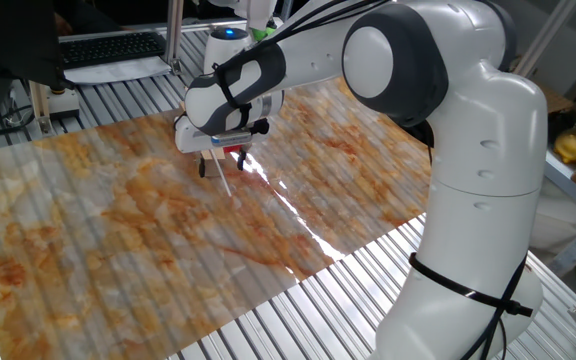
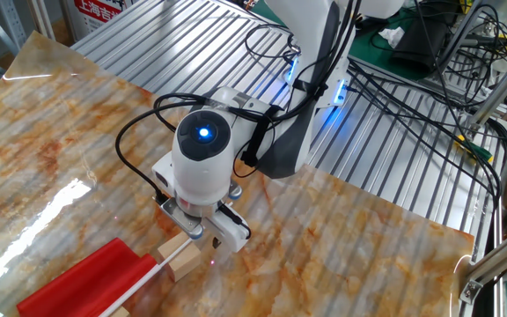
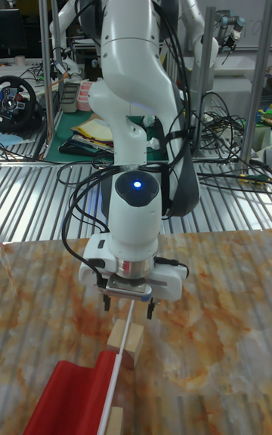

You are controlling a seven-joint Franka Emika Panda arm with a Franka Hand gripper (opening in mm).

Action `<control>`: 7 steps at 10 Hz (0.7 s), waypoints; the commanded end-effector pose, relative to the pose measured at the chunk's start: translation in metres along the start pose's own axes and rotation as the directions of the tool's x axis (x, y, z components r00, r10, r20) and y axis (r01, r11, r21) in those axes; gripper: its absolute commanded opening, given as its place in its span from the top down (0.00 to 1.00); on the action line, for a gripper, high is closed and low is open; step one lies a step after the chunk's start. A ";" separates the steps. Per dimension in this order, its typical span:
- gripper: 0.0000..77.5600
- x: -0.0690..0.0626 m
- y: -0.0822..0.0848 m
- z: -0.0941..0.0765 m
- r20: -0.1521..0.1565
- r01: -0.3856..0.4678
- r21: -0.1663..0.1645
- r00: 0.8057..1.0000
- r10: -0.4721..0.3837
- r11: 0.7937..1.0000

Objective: Wave the flag

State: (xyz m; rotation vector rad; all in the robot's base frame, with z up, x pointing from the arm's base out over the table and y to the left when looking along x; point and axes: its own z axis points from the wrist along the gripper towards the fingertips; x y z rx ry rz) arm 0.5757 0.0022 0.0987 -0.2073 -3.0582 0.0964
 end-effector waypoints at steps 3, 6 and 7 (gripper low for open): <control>0.00 -0.004 -0.001 -0.003 0.009 -0.024 -0.001 1.000 0.024 1.000; 0.00 -0.008 -0.002 -0.013 0.013 -0.016 -0.003 1.000 0.016 1.000; 0.00 -0.008 -0.002 -0.015 0.013 -0.014 -0.004 1.000 0.014 1.000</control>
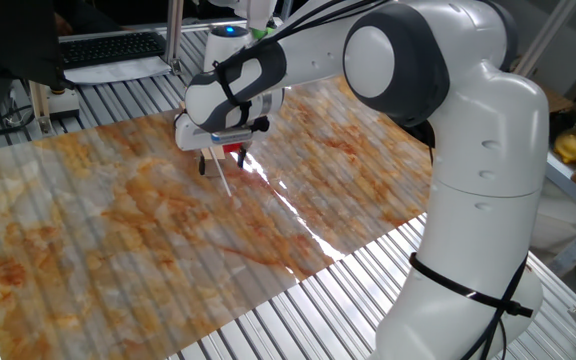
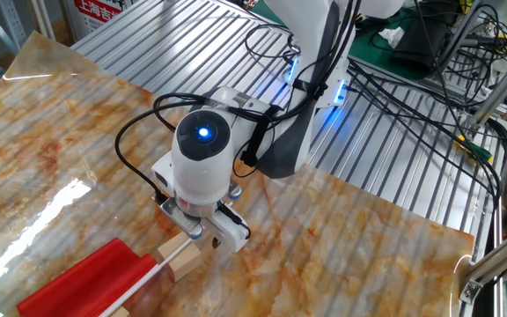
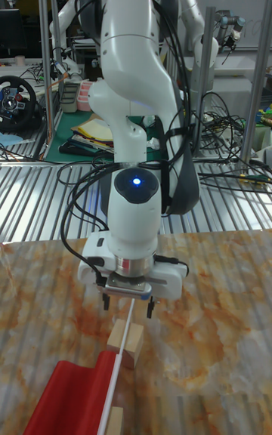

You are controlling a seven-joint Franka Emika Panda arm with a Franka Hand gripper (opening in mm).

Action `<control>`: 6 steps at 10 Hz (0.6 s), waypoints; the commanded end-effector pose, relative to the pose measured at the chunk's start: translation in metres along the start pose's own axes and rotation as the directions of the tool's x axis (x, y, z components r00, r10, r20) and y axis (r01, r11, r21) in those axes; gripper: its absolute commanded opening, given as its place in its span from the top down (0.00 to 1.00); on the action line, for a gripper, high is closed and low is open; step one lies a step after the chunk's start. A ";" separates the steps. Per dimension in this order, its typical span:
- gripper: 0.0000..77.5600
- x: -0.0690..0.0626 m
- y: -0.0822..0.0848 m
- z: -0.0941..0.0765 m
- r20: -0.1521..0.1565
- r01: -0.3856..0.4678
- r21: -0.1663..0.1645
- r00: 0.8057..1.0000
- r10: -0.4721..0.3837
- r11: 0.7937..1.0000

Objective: Wave the flag

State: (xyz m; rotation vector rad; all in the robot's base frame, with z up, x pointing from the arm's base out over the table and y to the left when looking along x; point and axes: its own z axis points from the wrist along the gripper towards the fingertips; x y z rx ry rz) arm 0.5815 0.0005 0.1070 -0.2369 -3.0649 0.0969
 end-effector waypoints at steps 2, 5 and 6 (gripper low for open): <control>0.00 -0.002 -0.001 -0.013 0.006 0.005 -0.017 1.000 -0.005 1.000; 0.00 -0.002 -0.004 -0.038 0.014 0.010 -0.025 1.000 -0.010 1.000; 0.00 -0.003 -0.005 -0.045 0.015 0.015 -0.029 1.000 -0.015 0.999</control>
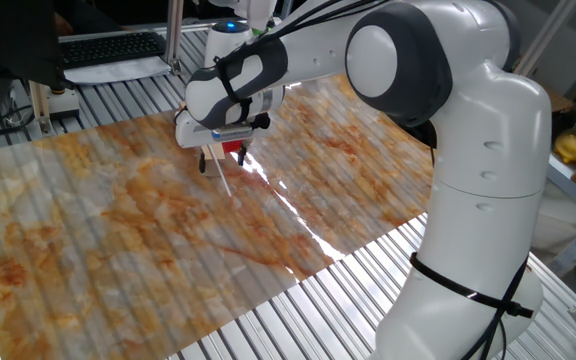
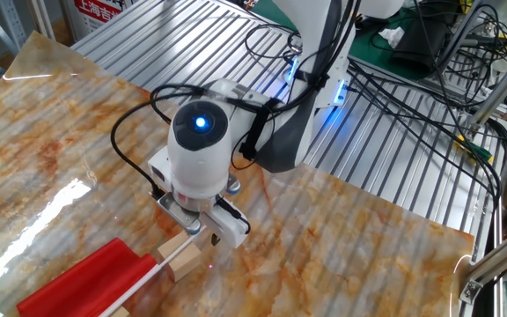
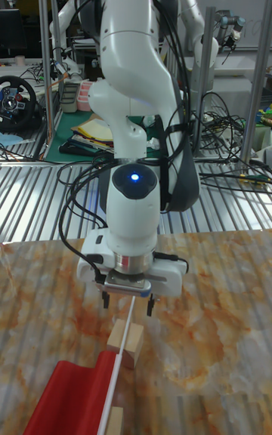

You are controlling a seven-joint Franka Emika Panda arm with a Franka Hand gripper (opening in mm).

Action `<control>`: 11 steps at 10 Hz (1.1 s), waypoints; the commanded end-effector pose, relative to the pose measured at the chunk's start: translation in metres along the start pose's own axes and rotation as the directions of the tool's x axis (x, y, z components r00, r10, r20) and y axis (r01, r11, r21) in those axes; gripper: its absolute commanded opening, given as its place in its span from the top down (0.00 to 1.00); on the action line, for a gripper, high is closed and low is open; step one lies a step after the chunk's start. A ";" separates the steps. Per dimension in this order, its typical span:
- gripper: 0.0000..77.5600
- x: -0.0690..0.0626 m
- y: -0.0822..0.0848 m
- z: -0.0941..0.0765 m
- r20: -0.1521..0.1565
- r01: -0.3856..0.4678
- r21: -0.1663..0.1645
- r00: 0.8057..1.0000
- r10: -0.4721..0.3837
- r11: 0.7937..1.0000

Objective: Wave the flag

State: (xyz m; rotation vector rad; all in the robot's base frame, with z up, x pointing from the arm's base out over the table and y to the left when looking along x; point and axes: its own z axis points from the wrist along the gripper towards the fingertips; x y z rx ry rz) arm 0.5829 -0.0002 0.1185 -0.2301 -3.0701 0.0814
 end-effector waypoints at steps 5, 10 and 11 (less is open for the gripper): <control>0.00 -0.009 -0.011 -0.068 0.015 0.041 -0.021 0.999 -0.040 0.999; 0.00 -0.005 -0.018 -0.086 0.010 0.076 -0.020 0.997 -0.076 0.997; 0.00 -0.004 -0.019 -0.089 0.009 0.083 -0.022 0.996 -0.083 0.996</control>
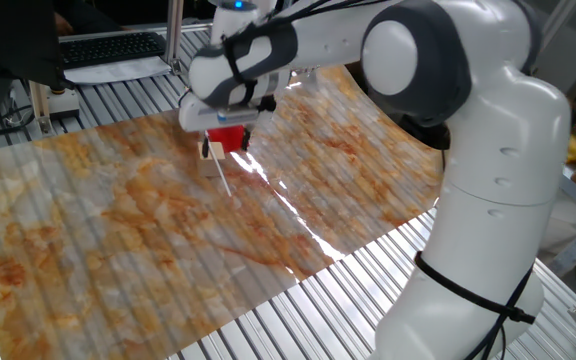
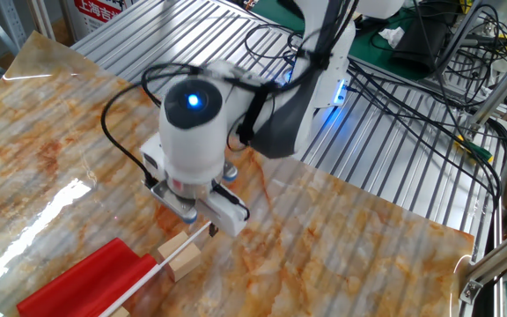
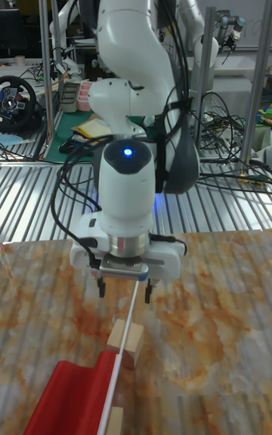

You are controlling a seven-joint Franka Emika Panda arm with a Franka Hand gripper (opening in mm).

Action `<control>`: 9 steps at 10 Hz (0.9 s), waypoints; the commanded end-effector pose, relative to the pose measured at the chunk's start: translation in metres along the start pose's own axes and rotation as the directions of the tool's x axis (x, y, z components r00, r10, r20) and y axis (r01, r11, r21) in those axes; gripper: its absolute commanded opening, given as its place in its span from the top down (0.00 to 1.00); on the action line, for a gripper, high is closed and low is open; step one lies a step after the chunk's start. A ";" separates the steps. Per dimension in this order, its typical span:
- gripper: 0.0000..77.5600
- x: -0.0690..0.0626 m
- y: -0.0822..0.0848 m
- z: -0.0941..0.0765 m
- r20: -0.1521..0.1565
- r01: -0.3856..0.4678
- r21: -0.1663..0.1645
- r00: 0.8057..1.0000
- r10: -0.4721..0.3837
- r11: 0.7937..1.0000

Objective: Wave the flag

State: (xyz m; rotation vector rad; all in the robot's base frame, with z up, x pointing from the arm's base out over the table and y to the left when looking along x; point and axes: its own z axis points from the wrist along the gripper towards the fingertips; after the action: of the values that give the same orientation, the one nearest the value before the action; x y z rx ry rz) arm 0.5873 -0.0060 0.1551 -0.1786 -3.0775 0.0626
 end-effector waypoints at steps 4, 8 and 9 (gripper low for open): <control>0.00 0.006 -0.016 -0.078 -0.008 0.069 -0.008 0.998 -0.069 0.998; 0.00 0.009 -0.016 -0.096 -0.016 0.082 -0.014 0.997 -0.082 0.997; 0.00 0.011 -0.014 -0.098 -0.019 0.081 -0.017 0.997 -0.081 0.997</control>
State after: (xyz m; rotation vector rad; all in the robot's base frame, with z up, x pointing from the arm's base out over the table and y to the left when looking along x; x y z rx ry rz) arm 0.5858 -0.0124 0.1987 -0.1183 -3.0738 0.0519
